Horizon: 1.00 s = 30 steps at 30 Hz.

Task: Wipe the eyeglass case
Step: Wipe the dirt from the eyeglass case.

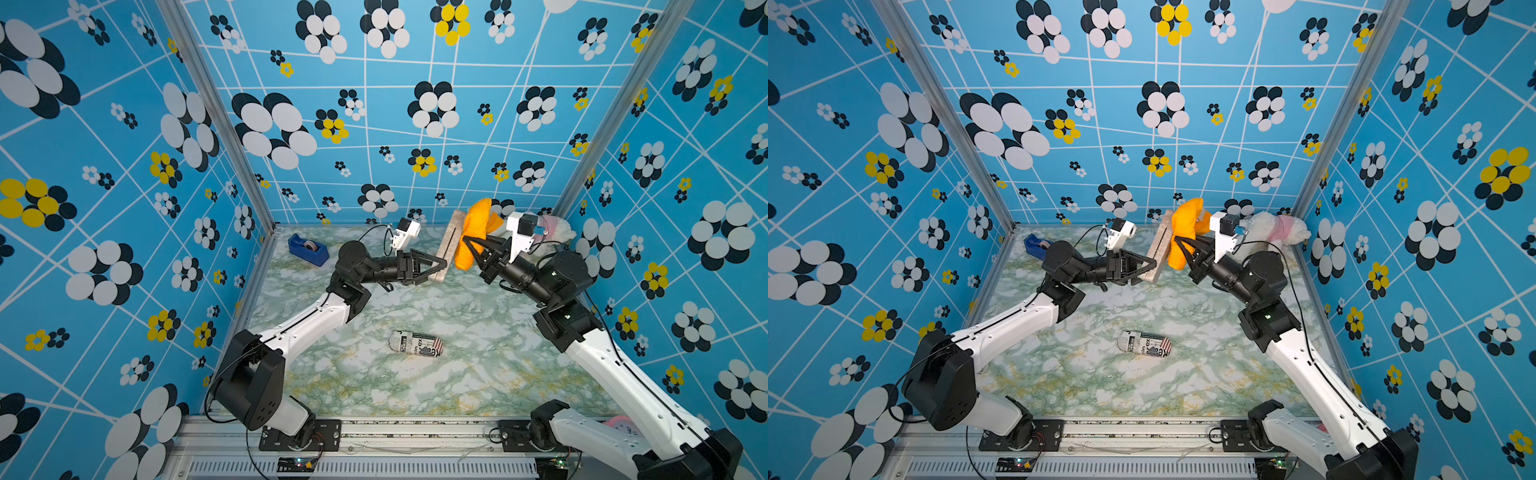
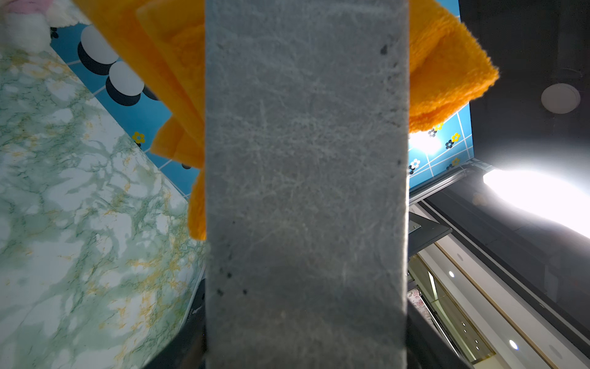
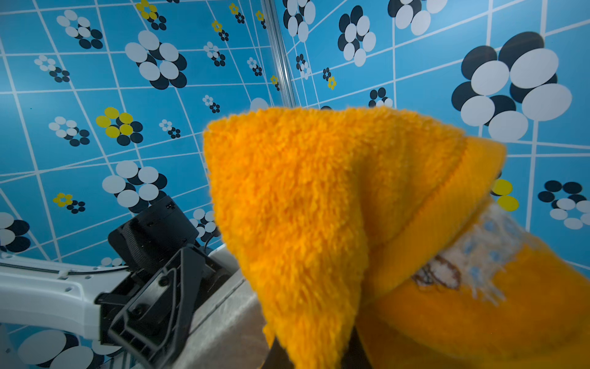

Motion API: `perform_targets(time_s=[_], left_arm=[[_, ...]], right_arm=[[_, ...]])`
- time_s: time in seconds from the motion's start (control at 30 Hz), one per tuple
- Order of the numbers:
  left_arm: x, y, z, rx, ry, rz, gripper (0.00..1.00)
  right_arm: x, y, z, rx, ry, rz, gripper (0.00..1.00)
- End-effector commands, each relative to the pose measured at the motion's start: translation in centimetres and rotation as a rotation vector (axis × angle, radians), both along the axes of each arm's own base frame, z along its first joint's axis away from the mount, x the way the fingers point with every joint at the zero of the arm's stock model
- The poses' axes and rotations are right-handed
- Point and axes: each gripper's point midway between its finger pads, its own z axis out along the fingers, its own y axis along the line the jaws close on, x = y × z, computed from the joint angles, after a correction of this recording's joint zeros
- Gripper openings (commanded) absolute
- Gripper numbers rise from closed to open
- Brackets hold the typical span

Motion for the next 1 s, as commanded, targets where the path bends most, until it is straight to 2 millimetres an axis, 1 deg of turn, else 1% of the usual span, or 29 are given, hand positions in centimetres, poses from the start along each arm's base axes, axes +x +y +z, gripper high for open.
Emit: perform_targets(time_s=[0.0,0.07,0.13,0.2,0.27,0.37,0.47,0.53,0.6,0.67,0.77,0.83,0.97], left_arm=[[-2.1,0.1,2.0,-0.064,-0.089,-0.071,0.22],[-1.9,0.2,2.3,-0.072,-0.085,-0.068,0.22],[-1.9,0.4,2.7,-0.080,-0.086,-0.070,0.22],[-2.0,0.4,2.9,-0.083,-0.084,-0.069,0.22],[-2.1,0.4,2.6,-0.075,-0.073,-0.071,0.22],[-2.4,0.5,2.4,-0.073,-0.069,-0.071,0.21],[-2.8,0.6,2.4,-0.068,-0.076,-0.069,0.22],[-2.9,0.7,2.1,-0.052,-0.081,-0.061,0.22],[-3.0,0.8,1.9,-0.042,-0.085,-0.052,0.21],[-2.9,0.8,1.6,-0.032,-0.085,-0.045,0.22],[-2.8,1.0,1.7,-0.029,-0.090,-0.041,0.21],[-2.6,1.1,1.8,-0.031,-0.093,-0.037,0.22],[-1.9,1.2,2.1,-0.033,-0.096,-0.021,0.22]], right_arm=[[-3.0,2.9,-1.6,0.012,0.022,0.145,0.00],[-3.7,3.1,-2.3,0.028,0.040,0.165,0.00],[-3.9,2.9,-2.9,0.041,0.053,0.165,0.00],[-3.7,2.6,-3.4,0.024,0.053,0.140,0.00],[-2.8,2.2,-3.3,-0.003,0.045,0.105,0.00],[-1.1,1.4,-1.4,0.011,0.032,0.111,0.00],[0.4,0.5,1.3,0.034,0.002,0.109,0.00],[1.0,0.2,2.7,0.039,-0.016,0.106,0.00],[1.4,0.4,3.7,0.044,-0.021,0.124,0.00],[1.2,1.0,4.5,0.047,-0.024,0.172,0.00],[0.7,1.4,4.6,0.036,-0.011,0.209,0.00],[0.2,1.3,4.1,0.026,-0.001,0.213,0.00],[-2.0,1.8,2.2,0.004,0.050,0.270,0.00]])
